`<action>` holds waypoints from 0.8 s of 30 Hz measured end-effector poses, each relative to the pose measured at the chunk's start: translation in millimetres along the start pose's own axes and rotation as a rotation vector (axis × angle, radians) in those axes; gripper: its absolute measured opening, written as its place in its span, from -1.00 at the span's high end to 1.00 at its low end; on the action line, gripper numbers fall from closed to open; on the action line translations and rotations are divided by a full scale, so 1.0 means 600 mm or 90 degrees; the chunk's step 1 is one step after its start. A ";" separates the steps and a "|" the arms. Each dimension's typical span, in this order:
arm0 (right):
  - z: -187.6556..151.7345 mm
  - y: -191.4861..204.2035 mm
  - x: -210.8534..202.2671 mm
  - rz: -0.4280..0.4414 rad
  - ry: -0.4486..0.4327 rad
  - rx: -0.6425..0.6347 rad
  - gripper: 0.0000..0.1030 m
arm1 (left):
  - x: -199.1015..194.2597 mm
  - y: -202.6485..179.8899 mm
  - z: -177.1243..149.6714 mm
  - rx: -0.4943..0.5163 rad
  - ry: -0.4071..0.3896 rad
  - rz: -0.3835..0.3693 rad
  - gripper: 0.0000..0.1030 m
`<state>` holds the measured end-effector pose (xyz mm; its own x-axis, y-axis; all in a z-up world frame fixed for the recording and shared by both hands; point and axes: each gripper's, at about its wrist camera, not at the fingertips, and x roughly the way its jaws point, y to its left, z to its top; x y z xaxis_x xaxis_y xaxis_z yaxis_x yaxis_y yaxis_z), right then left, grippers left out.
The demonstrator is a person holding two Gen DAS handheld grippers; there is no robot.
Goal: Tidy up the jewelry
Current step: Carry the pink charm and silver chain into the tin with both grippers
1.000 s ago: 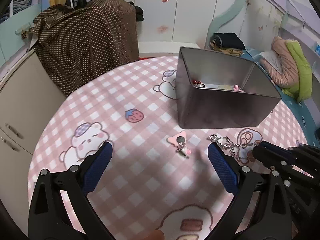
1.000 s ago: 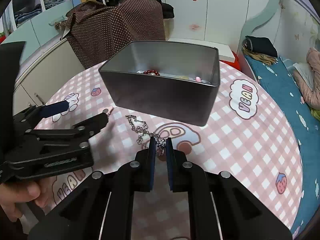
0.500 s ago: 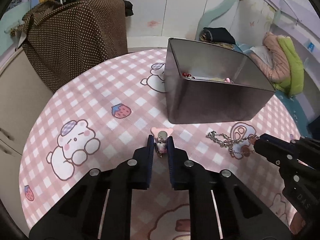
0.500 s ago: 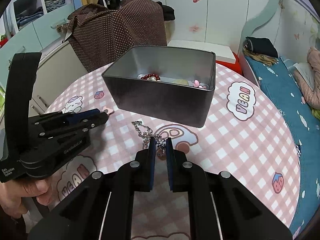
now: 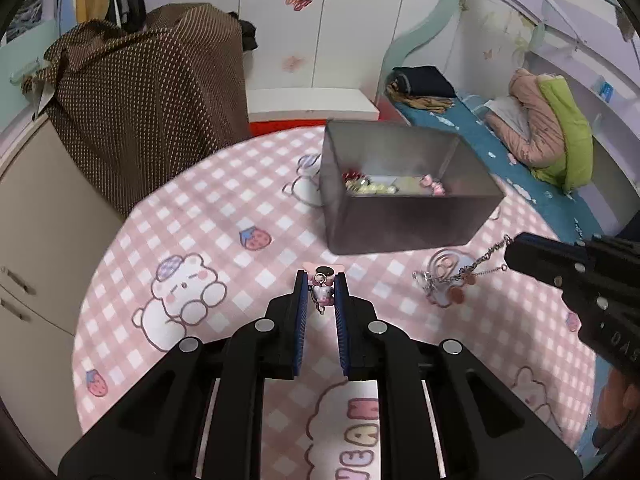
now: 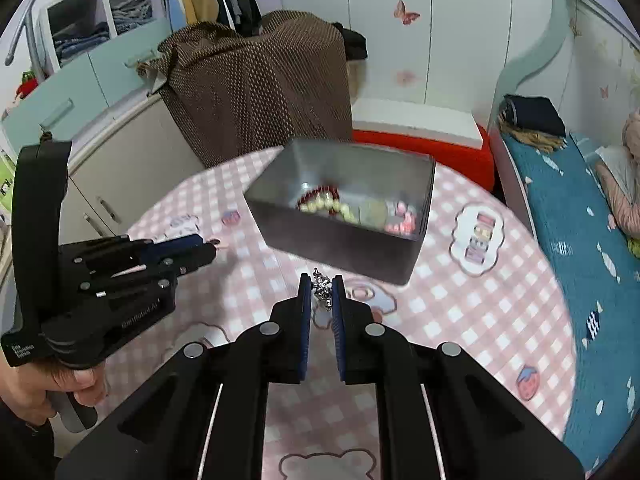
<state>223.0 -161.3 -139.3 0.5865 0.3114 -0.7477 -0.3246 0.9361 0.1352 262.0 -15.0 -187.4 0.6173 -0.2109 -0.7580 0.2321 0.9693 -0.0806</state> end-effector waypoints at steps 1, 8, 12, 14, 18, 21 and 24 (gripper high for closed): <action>0.007 0.002 -0.007 0.001 -0.005 -0.002 0.83 | -0.009 -0.004 0.005 0.007 -0.005 0.001 0.73; 0.061 0.005 -0.056 0.013 -0.038 -0.023 0.83 | -0.052 -0.018 0.049 0.025 -0.026 -0.014 0.73; 0.092 0.007 -0.077 0.014 -0.056 -0.032 0.83 | -0.068 -0.025 0.079 0.025 -0.038 -0.028 0.73; 0.108 0.006 -0.081 0.014 -0.063 -0.034 0.83 | -0.071 -0.028 0.095 0.024 -0.040 -0.035 0.73; 0.135 0.006 -0.072 0.010 -0.063 -0.037 0.83 | -0.068 -0.032 0.131 0.021 -0.041 -0.049 0.73; 0.152 -0.003 -0.060 0.010 -0.060 -0.029 0.83 | -0.064 -0.038 0.155 0.024 -0.043 -0.059 0.74; 0.164 -0.014 -0.050 0.013 -0.056 -0.016 0.83 | -0.053 -0.046 0.180 0.028 -0.037 -0.070 0.73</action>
<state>281.2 -162.5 -53.8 0.6415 0.3448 -0.6852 -0.3553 0.9253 0.1329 317.2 -48.5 -91.2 0.6289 -0.3236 -0.7069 0.3323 0.9339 -0.1319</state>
